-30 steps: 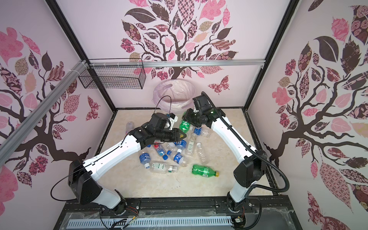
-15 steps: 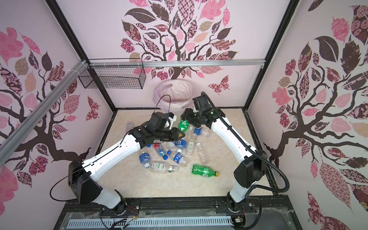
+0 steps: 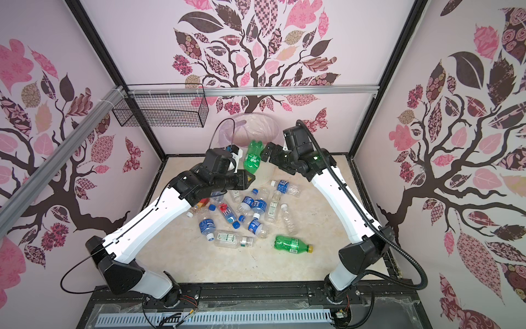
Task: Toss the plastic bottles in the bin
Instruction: 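Release the green bottle over the bin with the left gripper while the right draws back, then move the left gripper down to the clear Ganten bottle near the wall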
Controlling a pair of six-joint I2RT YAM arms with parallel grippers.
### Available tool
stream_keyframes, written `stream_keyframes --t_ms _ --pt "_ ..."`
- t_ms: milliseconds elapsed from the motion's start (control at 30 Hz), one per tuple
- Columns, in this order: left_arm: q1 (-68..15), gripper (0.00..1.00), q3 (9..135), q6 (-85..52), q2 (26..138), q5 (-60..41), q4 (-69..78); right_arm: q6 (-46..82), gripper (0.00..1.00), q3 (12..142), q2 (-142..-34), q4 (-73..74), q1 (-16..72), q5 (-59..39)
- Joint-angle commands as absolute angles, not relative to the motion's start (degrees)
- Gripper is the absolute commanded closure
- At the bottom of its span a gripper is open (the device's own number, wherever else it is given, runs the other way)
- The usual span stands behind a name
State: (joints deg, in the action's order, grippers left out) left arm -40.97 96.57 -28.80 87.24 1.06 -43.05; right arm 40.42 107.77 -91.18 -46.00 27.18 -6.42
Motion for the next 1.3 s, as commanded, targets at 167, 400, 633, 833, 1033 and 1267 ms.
stream_keyframes --t_ms 167,400,633,833,1033,1267 --pt "-39.3 0.8 106.9 -19.8 89.0 15.5 -37.5 38.8 0.01 109.0 -87.0 -50.0 26.8 -4.6" --pt "-32.0 0.78 121.3 -23.6 102.0 13.2 -36.9 39.4 0.01 108.7 -85.8 -51.2 26.8 -5.8" --pt "-29.6 0.34 140.3 -24.6 117.3 8.9 -43.2 40.5 0.01 102.1 -82.0 -48.7 26.8 -7.7" --pt "-30.9 0.03 138.4 -25.3 115.2 8.7 -43.5 40.0 0.01 98.5 -79.8 -47.3 26.8 -7.8" --pt "-34.0 0.03 134.5 -22.0 110.5 11.3 -45.1 38.6 0.0 96.7 -79.5 -47.7 26.1 -8.5" --pt "-36.3 0.03 131.0 -17.9 106.3 17.9 -52.7 39.6 0.0 90.5 -78.1 -44.1 24.9 -10.9"
